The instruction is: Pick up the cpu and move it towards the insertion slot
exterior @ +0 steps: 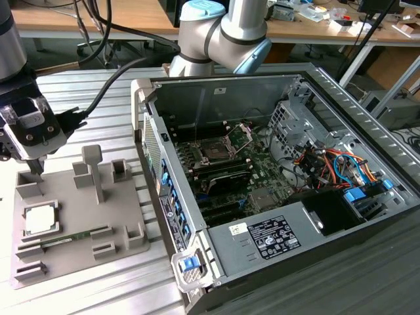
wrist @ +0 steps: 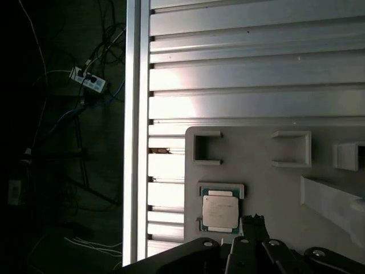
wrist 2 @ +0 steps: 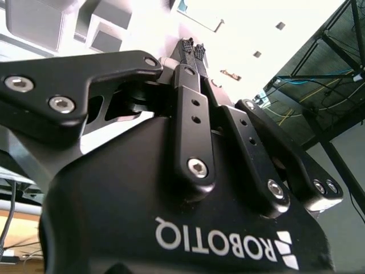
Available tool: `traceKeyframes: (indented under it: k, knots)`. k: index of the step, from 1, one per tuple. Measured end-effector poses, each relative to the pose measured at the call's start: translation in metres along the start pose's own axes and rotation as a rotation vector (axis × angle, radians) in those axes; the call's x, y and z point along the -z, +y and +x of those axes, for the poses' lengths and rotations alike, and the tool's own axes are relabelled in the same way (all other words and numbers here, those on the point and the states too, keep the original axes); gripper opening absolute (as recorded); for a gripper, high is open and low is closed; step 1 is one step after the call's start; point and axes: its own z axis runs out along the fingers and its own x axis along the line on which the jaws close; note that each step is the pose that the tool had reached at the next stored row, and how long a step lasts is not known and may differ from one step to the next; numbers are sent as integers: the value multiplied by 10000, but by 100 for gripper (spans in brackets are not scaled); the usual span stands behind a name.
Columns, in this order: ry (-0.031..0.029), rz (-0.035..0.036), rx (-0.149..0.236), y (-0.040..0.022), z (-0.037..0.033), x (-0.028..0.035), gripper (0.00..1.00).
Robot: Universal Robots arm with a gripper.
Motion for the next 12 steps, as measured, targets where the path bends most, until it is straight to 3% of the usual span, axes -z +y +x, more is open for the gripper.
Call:
traceKeyframes:
  k: [12]
  knots:
    - [1,0,0,-9,14,-81,11]
